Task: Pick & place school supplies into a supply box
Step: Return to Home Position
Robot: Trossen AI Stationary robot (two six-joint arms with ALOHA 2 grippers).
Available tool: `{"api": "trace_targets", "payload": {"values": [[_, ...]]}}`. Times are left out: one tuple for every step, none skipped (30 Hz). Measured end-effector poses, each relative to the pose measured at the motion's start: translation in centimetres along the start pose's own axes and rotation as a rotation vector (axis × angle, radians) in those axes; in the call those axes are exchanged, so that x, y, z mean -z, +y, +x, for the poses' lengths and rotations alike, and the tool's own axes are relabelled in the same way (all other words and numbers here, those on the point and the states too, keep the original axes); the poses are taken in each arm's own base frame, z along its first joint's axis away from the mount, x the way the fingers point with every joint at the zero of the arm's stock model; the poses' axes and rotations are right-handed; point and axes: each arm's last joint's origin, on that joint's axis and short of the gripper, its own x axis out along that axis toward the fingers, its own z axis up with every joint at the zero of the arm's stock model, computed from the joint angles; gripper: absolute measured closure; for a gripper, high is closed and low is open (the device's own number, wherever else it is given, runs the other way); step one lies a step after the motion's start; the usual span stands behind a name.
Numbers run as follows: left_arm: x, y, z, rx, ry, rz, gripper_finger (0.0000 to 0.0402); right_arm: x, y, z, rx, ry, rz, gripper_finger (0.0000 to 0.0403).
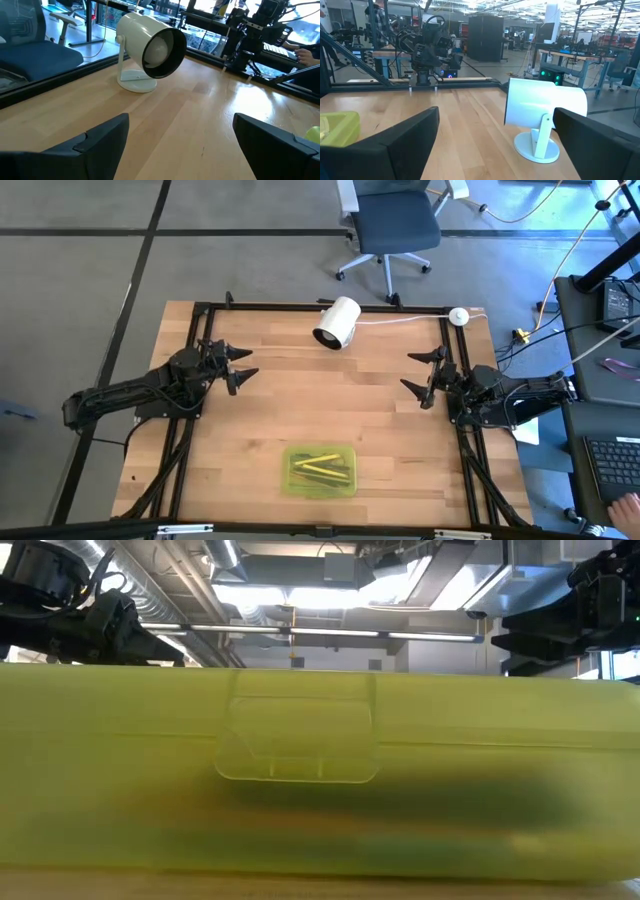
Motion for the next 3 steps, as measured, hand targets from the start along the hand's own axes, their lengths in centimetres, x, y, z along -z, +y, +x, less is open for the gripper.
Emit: {"api": "trace_targets", "payload": {"values": [[0.0,0.0,0.0,0.0,0.0,0.0,0.0054,0.0,0.0,0.0,0.0,0.0,0.0,0.001],[0.0,0.0,0.0,0.0,0.0,0.0,0.0054,0.0,0.0,0.0,0.0,0.0,0.0,0.001],[0.0,0.0,0.0,0.0,0.0,0.0,0.0054,0.0,0.0,0.0,0.0,0.0,0.0,0.001]]}}
